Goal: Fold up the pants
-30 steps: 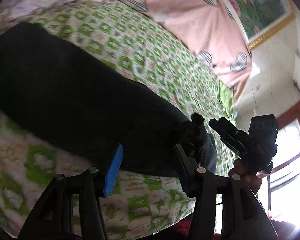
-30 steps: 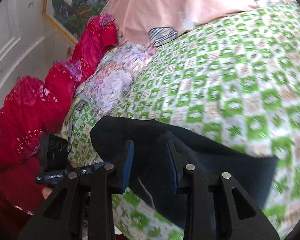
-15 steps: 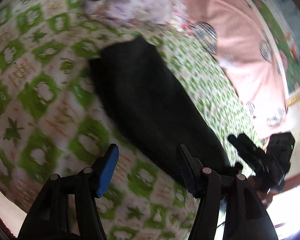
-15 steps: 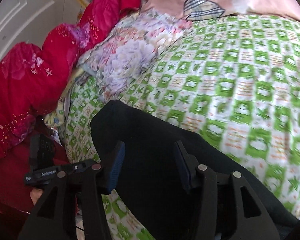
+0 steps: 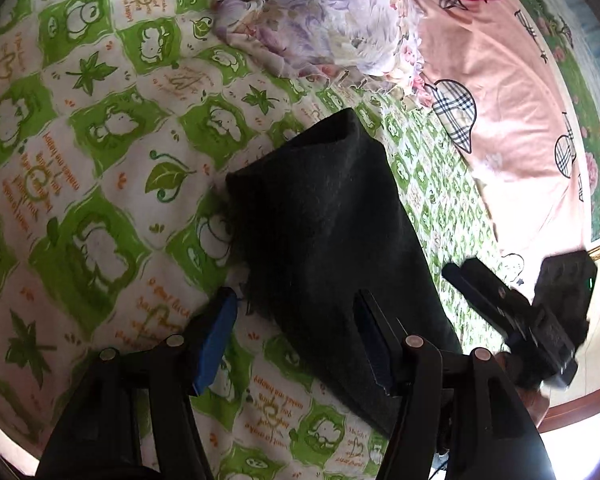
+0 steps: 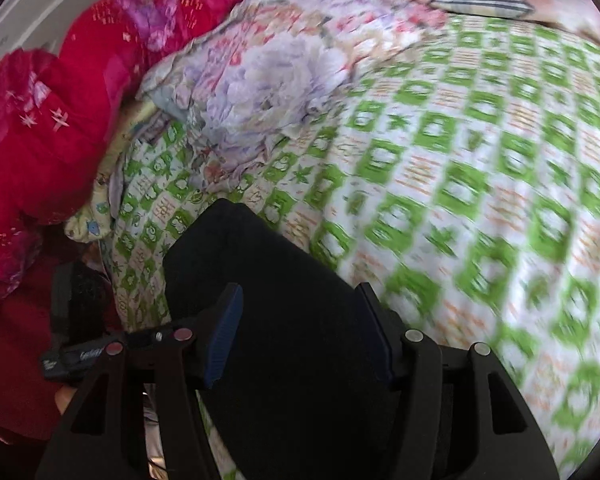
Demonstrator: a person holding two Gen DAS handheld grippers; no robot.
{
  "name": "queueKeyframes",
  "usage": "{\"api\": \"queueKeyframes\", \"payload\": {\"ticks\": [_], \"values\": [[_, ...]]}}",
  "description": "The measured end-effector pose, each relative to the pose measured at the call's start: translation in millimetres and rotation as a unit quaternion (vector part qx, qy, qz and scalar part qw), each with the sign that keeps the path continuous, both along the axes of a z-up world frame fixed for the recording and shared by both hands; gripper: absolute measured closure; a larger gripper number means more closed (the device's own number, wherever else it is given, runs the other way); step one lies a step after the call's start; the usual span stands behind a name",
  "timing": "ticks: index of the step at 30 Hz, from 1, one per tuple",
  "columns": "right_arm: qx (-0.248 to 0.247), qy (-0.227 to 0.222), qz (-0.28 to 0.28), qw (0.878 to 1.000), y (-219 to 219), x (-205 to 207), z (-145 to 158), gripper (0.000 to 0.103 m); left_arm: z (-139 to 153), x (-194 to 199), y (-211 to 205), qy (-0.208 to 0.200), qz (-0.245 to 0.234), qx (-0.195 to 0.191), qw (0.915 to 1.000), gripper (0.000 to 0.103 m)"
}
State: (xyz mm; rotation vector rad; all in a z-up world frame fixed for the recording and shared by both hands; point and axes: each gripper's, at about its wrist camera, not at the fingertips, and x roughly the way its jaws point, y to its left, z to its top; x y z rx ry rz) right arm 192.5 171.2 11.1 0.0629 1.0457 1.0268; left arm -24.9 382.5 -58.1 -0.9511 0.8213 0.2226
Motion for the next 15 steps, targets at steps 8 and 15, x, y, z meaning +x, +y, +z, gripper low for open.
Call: {"api": "queueKeyframes", "payload": {"ticks": [8, 15], "values": [[-0.025, -0.002, 0.073, 0.997, 72.1, 31.5, -9.2, 0.044, -3.9, 5.4, 5.8, -0.006, -0.002, 0.000, 1.0000, 0.045], [-0.042, 0.001, 0.114, 0.993, 95.3, 27.1, -21.4, 0.063, -4.7, -1.5, 7.7, 0.005, 0.019, 0.005, 0.9998, 0.065]]}}
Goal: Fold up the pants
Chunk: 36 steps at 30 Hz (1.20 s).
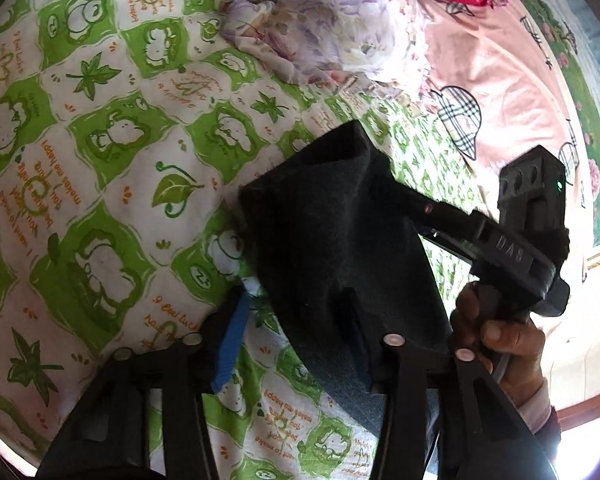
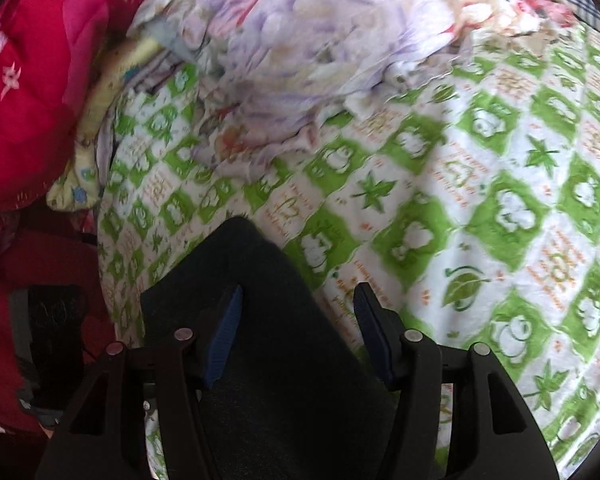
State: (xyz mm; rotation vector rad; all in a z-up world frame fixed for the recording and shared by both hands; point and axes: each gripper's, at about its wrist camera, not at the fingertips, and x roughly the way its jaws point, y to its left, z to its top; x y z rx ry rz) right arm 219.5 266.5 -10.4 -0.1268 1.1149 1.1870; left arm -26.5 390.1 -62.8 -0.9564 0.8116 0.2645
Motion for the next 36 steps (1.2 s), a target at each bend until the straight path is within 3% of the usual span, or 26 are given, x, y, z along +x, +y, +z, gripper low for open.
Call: {"api": "queueKeyframes", "payload": {"ticks": [4, 9, 11, 16, 20, 28, 36], "values": [[0.002, -0.023, 0.000, 1.000, -2.4, -13.1, 9.9, 0.079, -1.7, -0.8, 2.7, -0.008, -0.003, -0.009, 0.9999, 0.085], [0.028, -0.047, -0.007, 0.998, -20.9, -27.9, 35.7, 0.084, 13.2, -7.8, -7.7, -0.019, -0.006, 0.007, 0.9998, 0.091], [0.040, -0.053, -0.016, 0.998, -31.5, -31.3, 46.8, 0.096, 26.2, -11.1, -15.1, -0.027, -0.011, 0.020, 0.9994, 0.091], [0.074, -0.051, -0.038, 0.995, -63.3, -35.6, 68.4, 0.097, 57.6, -15.7, -34.1, -0.058, -0.028, 0.032, 0.9974, 0.092], [0.091, -0.062, -0.044, 0.993, -81.6, -39.3, 81.0, 0.097, 84.4, -14.1, -58.7, -0.078, -0.054, 0.065, 0.9933, 0.092], [0.108, -0.091, -0.059, 0.988, -107.3, -58.7, 100.7, 0.098, 106.8, -20.0, -80.2, -0.093, -0.074, 0.074, 0.9902, 0.092], [0.170, -0.087, -0.126, 0.973, -189.7, -71.3, 120.2, 0.098, 150.6, -14.1, -141.4, -0.139, -0.151, 0.097, 0.9738, 0.092]]}}
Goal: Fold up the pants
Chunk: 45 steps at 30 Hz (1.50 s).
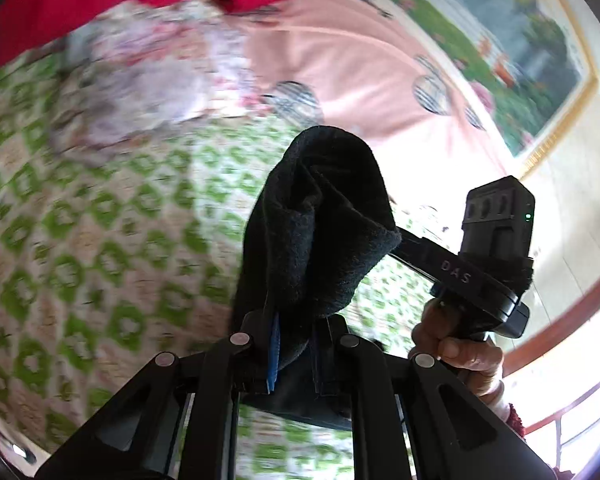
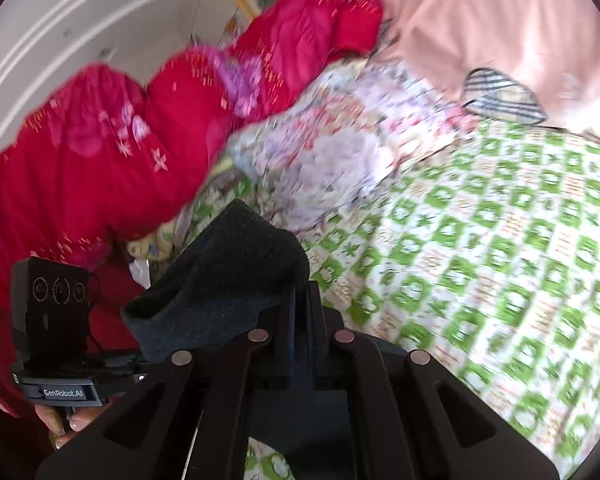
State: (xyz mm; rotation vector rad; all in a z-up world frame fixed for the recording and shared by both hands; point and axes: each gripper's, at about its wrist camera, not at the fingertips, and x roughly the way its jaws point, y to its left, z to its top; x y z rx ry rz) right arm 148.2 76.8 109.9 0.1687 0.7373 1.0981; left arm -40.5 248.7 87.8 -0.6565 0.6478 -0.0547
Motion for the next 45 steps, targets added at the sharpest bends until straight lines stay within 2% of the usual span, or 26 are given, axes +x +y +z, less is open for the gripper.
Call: {"api": "queueKeyframes", "payload": {"ticks": [5, 9, 13, 19, 32, 38, 45], "values": [[0.031, 0.001, -0.044, 0.999, -65.1, -13.2, 2.8, 0.098, 16.1, 10.9, -51.2, -0.017, -0.064, 0.016, 0.9977, 0.092], [0.044, 0.014, -0.079, 0.996, -110.4, -21.8, -11.3, 0.098, 17.8, 21.6, -94.4, -0.016, -0.111, 0.029, 0.9933, 0.092], [0.061, 0.039, -0.114, 0.991, -154.7, -30.6, -35.4, 0.098, 7.8, 29.9, -133.7, -0.002, -0.151, 0.042, 0.9876, 0.092], [0.078, 0.067, -0.152, 0.983, -194.1, -47.0, -68.1, 0.098, -18.9, 33.7, -182.1, 0.027, -0.203, 0.057, 0.9771, 0.092], [0.078, 0.116, -0.201, 0.970, -231.5, -56.0, -123.6, 0.098, -75.9, 46.6, -232.0, 0.082, -0.260, 0.078, 0.9589, 0.092], [0.068, 0.109, -0.211, 0.969, -235.4, -61.0, -124.6, 0.098, -85.5, 47.7, -233.6, 0.084, -0.273, 0.074, 0.9554, 0.091], [0.034, 0.092, -0.235, 0.967, -239.4, -69.8, -123.8, 0.097, -91.3, 55.1, -237.9, 0.082, -0.286, 0.074, 0.9519, 0.090]]}}
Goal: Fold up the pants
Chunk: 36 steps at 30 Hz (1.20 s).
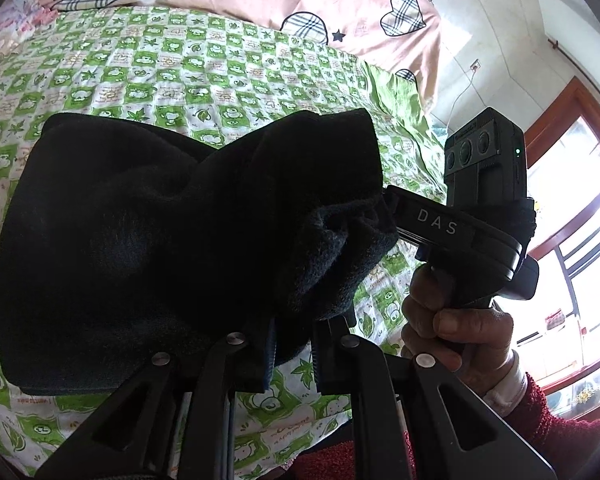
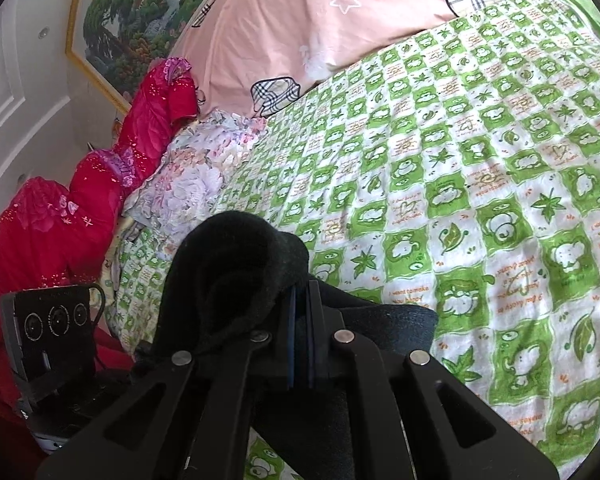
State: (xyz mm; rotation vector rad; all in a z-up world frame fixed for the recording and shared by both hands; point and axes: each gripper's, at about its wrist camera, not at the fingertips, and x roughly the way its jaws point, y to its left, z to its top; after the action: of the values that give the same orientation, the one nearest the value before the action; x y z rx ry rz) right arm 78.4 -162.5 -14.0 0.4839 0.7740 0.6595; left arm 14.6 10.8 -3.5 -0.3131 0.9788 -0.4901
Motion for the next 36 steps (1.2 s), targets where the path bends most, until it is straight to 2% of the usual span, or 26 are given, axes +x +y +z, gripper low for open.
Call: {"api": "queueKeyframes", "payload": {"ticks": [3, 6, 8, 10, 12, 14, 18, 21, 28, 32, 34, 36], "values": [[-0.026, 0.006, -0.034, 0.999, -7.4, -1.4, 1.0, 0.097, -2.8, 2.8, -1.8, 0.000, -0.004, 0.001, 1.0000, 0.083], [-0.017, 0.018, -0.065, 0.998, -26.0, -2.4, -0.2, 0.096, -6.5, 4.7, -5.7, 0.002, -0.011, 0.004, 0.9999, 0.080], [-0.014, 0.022, -0.085, 0.996, -37.0, -5.1, 0.1, 0.089, -5.7, 4.3, -9.3, 0.000, -0.017, 0.006, 0.9998, 0.074], [-0.012, 0.026, -0.107, 0.994, -47.1, -9.1, 1.4, 0.067, -6.2, 3.3, -13.0, -0.001, -0.028, 0.006, 0.9996, 0.061], [-0.007, 0.023, -0.127, 0.992, -53.3, -13.6, 5.1, 0.059, -5.9, 1.9, -16.6, -0.001, -0.042, -0.004, 0.9991, 0.049], [-0.009, 0.017, -0.138, 0.990, -56.7, -18.2, 9.7, 0.059, -6.6, 0.4, -21.3, 0.002, -0.056, -0.010, 0.9984, 0.049], [-0.012, 0.003, -0.151, 0.988, -56.2, -24.5, 22.0, 0.047, -3.6, -3.9, -20.9, 0.003, -0.067, -0.012, 0.9977, 0.049], [-0.026, -0.016, -0.156, 0.987, -49.0, -29.8, 34.3, 0.044, 3.8, -6.2, -14.8, -0.003, -0.066, -0.021, 0.9976, 0.048], [-0.072, -0.060, -0.150, 0.984, -19.8, -40.5, 57.2, 0.035, 23.2, -10.9, 18.5, -0.028, -0.026, -0.032, 0.9987, 0.042], [-0.107, -0.079, -0.140, 0.981, 0.4, -44.4, 63.8, 0.032, 30.7, -4.2, 50.2, -0.038, 0.027, -0.024, 0.9986, 0.038], [-0.126, -0.087, -0.136, 0.979, 10.6, -46.1, 66.2, 0.028, 31.0, -1.2, 64.6, -0.038, 0.053, -0.018, 0.9977, 0.033], [-0.142, -0.097, -0.134, 0.976, 18.4, -49.4, 68.4, 0.027, 32.3, 2.5, 82.1, -0.039, 0.082, -0.012, 0.9958, 0.033]]}}
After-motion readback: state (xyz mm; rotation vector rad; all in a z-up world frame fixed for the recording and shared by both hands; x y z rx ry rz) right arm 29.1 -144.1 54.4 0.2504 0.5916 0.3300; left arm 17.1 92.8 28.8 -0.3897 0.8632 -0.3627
